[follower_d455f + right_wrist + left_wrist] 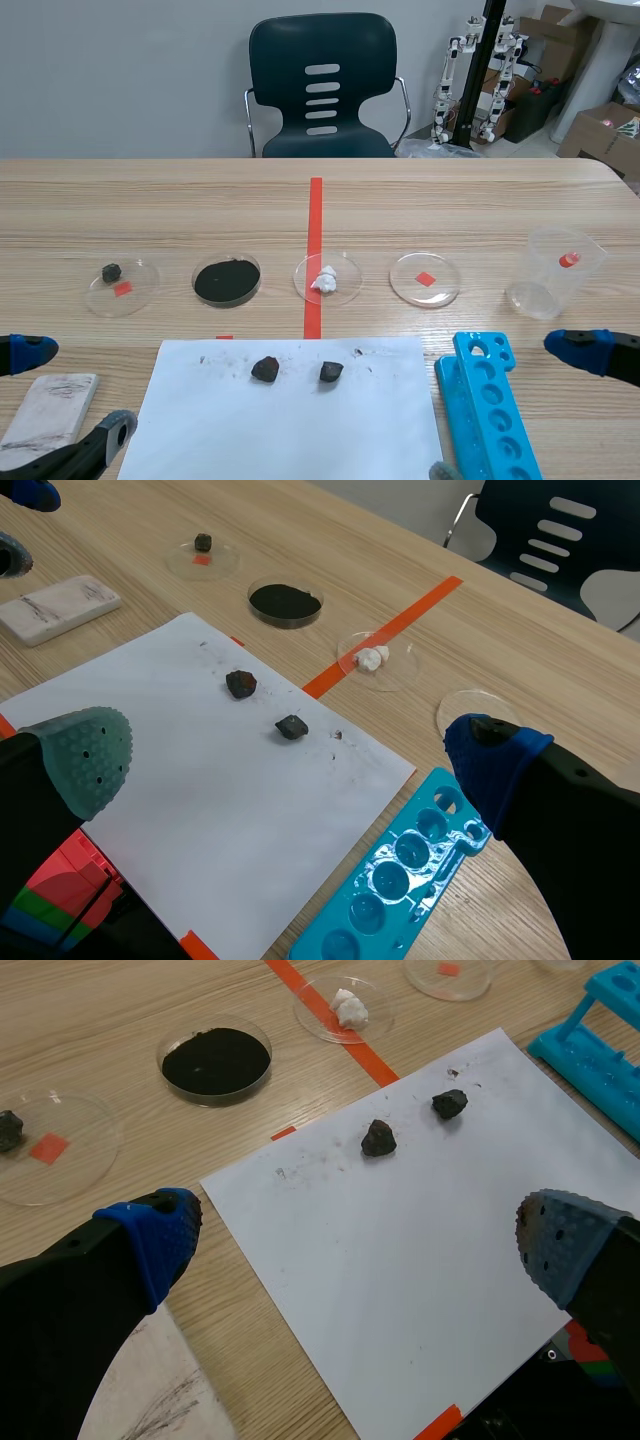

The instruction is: Pick up the right mineral with the left hand

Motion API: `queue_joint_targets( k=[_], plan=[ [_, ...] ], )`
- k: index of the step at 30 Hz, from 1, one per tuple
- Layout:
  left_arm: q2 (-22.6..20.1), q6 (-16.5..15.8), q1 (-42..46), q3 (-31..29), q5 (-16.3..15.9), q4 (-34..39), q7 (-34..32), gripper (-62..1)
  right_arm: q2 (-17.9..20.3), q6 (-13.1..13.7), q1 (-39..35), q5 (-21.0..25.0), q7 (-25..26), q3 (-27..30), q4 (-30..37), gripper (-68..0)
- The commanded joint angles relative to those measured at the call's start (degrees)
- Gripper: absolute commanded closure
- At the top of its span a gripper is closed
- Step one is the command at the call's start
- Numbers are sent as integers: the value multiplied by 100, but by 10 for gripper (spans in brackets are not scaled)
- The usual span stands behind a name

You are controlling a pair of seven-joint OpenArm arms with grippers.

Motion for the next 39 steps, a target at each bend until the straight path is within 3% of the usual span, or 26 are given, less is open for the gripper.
queue_joint_targets(
  k=[1, 19, 27, 32, 34, 39],
  plan=[
    [-4, -9, -4, 37, -39, 61, -81, -623, 48, 0, 2, 61, 105, 39, 42, -679],
    [-2, 72, -57, 37, -87, 61, -85, -623, 48, 0, 4, 61, 105, 39, 42, -679],
    [186, 92, -378, 105, -122, 61, -44, -623, 48, 0, 4, 61, 103, 39, 42, -679],
    [-173, -94, -1137, 667, -142, 61, 636, -623, 48, 0, 4, 61, 103, 39, 42, -679],
    [-343, -122, -1593, 1051, -404, 61, 1058, -623, 48, 0, 4, 61, 103, 39, 42, -679],
    [-345, 146, -2931, 2120, -579, 15, 1912, -623, 48, 0, 4, 61, 105, 39, 42, -679]
  ],
)
